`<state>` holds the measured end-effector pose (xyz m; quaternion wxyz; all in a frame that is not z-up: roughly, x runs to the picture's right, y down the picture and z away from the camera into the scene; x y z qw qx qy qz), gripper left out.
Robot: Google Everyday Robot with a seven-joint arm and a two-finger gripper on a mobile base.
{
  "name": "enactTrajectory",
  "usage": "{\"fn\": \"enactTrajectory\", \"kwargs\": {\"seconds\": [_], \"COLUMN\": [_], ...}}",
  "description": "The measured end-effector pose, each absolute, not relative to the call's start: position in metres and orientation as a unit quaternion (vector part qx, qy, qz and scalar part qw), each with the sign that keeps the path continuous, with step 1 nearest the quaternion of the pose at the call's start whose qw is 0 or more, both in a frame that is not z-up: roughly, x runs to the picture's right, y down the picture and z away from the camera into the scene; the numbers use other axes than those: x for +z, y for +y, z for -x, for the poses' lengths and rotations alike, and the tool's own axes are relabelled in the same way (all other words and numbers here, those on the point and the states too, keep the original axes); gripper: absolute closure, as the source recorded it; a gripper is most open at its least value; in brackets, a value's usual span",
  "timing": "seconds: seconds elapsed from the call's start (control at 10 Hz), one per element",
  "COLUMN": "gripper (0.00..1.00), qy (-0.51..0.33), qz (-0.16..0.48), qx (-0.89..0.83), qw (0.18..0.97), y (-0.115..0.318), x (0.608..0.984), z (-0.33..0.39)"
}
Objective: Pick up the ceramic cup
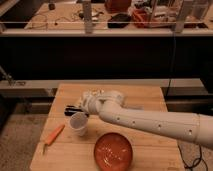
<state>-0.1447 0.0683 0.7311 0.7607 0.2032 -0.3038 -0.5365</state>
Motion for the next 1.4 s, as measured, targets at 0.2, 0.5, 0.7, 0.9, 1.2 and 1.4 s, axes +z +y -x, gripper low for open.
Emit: {"fn": "enactTrajectory", "kwargs": {"seconds": [0.2, 0.5, 0.7, 0.9, 1.2, 1.4], "gripper": [0.25, 0.20, 0.20, 0.20, 0.20, 0.20], "qy": [-0.332, -0.368, -0.390, -0.394, -0.418, -0.438], "qz": [-0.179, -0.153, -0.138, -0.128, -0.103, -0.082], "qx": [-0.549, -0.549, -0.553, -0.555, -0.571, -0.593], "qw": [0.746, 0.734, 0.723, 0.721, 0.699, 0.671], "y": [0.077, 0.089, 0.093, 0.091, 0.092, 0.097], "x": [0.728, 0.728, 0.727, 0.725, 0.721, 0.717], "z": [0.135, 0.110, 0.109, 0.104, 0.101, 0.099]}}
